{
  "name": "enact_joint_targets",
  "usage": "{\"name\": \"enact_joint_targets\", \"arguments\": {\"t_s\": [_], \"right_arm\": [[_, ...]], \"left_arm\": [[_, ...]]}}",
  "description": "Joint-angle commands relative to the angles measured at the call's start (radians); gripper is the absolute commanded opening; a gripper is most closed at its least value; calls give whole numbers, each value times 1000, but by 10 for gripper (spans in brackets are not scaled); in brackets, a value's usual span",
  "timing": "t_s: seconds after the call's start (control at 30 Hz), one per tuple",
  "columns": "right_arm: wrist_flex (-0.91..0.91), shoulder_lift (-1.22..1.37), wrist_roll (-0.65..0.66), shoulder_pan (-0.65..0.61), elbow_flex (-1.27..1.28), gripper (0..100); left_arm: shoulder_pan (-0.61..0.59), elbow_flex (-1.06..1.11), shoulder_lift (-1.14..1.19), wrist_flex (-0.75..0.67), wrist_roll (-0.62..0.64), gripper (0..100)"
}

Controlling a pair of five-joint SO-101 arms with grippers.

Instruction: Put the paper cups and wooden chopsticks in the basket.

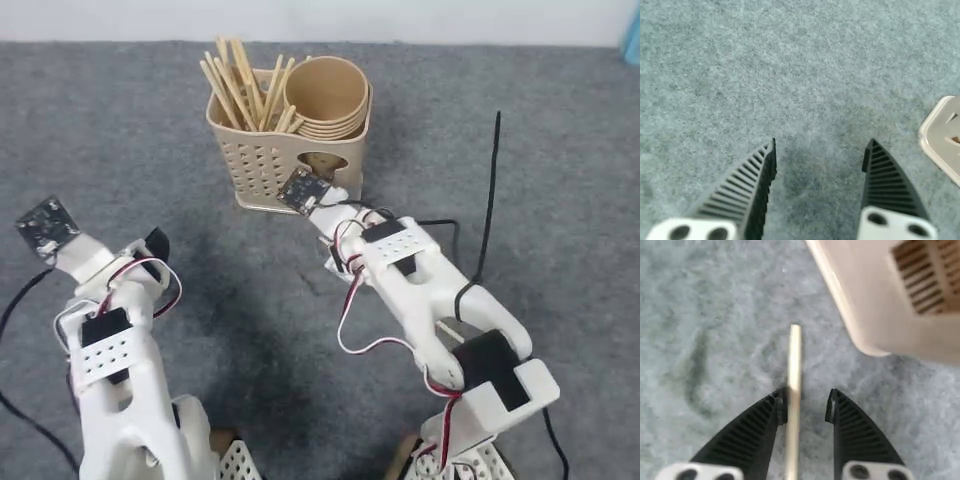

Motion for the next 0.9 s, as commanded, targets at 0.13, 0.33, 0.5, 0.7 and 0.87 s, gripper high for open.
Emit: {"name": "enact_joint_targets", "arguments": {"t_s": [0.13, 0.33, 0.5, 0.7, 0.87], "right_arm": [[-22, -12, -12, -10, -72, 134], [-21, 25, -11, -4, -83, 133], [-28, 122, -5, -8, -87, 124], [18, 62, -12, -7, -95, 23], [177, -102, -57, -13, -98, 8]], "left_arm": [[0, -38, -17, -25, 9, 265], [0, -38, -17, -25, 9, 265], [0, -38, -17, -25, 9, 265], [0, -38, -17, -23, 11, 262], [48, -24, -28, -5, 9, 261]]}}
